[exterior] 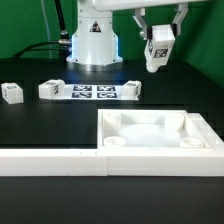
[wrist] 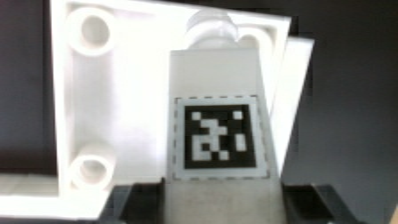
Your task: Assemble square table
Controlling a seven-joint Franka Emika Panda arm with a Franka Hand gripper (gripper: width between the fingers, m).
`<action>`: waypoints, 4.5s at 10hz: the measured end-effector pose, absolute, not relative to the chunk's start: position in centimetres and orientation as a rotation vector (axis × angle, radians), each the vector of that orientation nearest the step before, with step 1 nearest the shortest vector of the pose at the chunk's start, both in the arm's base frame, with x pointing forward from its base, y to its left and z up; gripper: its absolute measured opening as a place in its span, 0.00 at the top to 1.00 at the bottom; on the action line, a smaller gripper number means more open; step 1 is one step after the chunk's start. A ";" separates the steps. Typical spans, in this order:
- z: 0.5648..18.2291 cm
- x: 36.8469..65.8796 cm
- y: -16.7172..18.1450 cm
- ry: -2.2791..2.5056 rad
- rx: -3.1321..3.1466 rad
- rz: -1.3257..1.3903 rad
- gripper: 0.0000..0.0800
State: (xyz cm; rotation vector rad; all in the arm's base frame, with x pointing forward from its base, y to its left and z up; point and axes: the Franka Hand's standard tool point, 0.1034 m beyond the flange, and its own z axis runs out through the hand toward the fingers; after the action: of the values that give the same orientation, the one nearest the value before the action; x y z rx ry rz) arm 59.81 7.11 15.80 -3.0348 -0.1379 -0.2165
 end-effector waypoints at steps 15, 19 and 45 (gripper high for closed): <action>15.6 68.2 8.9 -0.104 -2.898 -1.037 0.64; 13.0 67.0 10.8 -0.127 -2.889 -1.078 0.64; 8.7 66.3 10.3 -0.120 -2.924 -1.011 0.19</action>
Offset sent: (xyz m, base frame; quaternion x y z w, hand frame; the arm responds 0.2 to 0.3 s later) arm 0.0000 0.0000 0.0000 0.0000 0.1938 0.0000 0.9810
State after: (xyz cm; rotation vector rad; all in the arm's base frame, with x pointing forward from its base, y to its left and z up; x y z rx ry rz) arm 66.25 10.32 8.65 -2.9242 -0.1198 -1.0107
